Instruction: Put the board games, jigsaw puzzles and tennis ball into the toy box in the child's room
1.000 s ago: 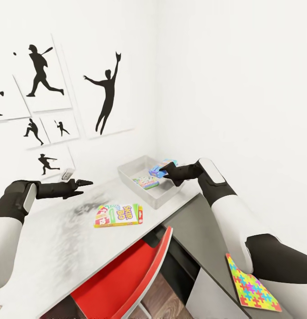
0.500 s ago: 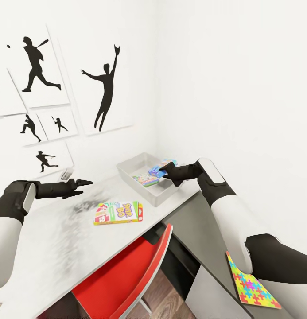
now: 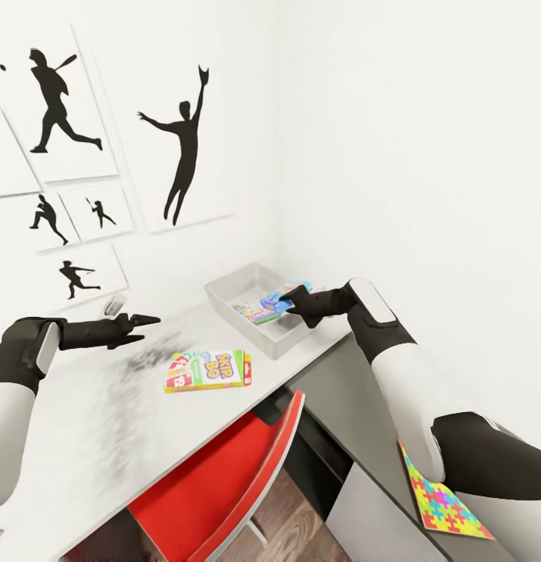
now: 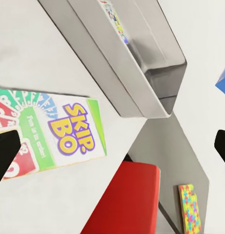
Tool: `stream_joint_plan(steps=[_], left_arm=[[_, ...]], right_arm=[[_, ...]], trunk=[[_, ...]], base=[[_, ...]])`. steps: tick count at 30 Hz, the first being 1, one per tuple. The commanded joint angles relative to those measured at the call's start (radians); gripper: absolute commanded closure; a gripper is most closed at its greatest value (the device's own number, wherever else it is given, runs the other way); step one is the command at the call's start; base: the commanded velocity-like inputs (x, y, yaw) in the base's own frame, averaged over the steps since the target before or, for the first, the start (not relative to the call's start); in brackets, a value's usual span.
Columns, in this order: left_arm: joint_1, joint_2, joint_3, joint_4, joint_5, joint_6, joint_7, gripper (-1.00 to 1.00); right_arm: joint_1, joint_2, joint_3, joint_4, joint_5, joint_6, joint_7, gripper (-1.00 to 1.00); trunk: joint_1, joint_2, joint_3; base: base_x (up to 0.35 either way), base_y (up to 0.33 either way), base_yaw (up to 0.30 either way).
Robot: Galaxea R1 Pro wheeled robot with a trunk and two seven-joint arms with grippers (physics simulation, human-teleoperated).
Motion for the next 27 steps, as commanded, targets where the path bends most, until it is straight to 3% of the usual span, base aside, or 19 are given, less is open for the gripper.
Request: stream_joint_plan(steps=[1, 8, 27], left_arm=[[-0.001, 0.0, 0.0, 0.0, 0.006, 0.008, -0.007, -1.0], [-0.001, 0.0, -0.001, 0.0, 0.004, 0.008, -0.084, -1.0], [-0.001, 0.0, -0.001, 0.0, 0.004, 0.007, -0.096, -1.0]], right_arm=[[-0.001, 0.0, 0.001, -0.001, -0.01, -0.001, -0.01, 1.0], [-0.001, 0.0, 0.0, -0.002, -0.01, 0.054, -0.006, 1.0], [-0.002, 0.0, -0.003, -0.001, -0.009, 0.066, -0.006, 1.0]], trunk=[[0.0, -0.002, -0.003], [0.0, -0.002, -0.015], [0.0, -0.002, -0.046]], base=[[0.0, 0.0, 0.0], [0.0, 0.0, 0.0], [0.0, 0.0, 0.0]])
